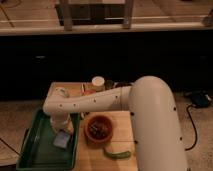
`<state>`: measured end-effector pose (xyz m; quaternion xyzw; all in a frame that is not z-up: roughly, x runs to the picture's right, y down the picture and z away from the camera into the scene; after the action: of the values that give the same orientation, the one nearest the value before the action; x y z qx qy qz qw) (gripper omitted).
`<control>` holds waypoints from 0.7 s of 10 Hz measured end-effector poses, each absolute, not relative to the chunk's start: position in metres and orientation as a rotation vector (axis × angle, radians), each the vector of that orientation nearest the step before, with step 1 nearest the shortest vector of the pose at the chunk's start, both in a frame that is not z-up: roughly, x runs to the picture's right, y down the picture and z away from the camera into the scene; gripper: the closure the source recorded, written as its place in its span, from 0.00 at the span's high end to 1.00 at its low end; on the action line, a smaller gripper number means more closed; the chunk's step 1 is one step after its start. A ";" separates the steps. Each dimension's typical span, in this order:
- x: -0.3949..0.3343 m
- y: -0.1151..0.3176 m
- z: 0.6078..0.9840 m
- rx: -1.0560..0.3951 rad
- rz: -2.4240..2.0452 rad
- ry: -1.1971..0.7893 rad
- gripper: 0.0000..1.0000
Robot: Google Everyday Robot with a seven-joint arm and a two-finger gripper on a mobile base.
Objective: Wipe tray with sponge
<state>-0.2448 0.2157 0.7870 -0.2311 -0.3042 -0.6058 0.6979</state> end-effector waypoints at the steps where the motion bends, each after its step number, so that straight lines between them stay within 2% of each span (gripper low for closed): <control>1: -0.256 0.209 0.790 -0.512 -1.354 -0.681 0.01; 4: -0.301 0.212 0.788 -0.514 -1.430 -0.718 0.01; 7: -0.323 0.248 0.765 -0.514 -1.541 -0.789 0.01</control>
<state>-0.3228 0.2485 0.7654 -0.2234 -0.3431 -0.6700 0.6192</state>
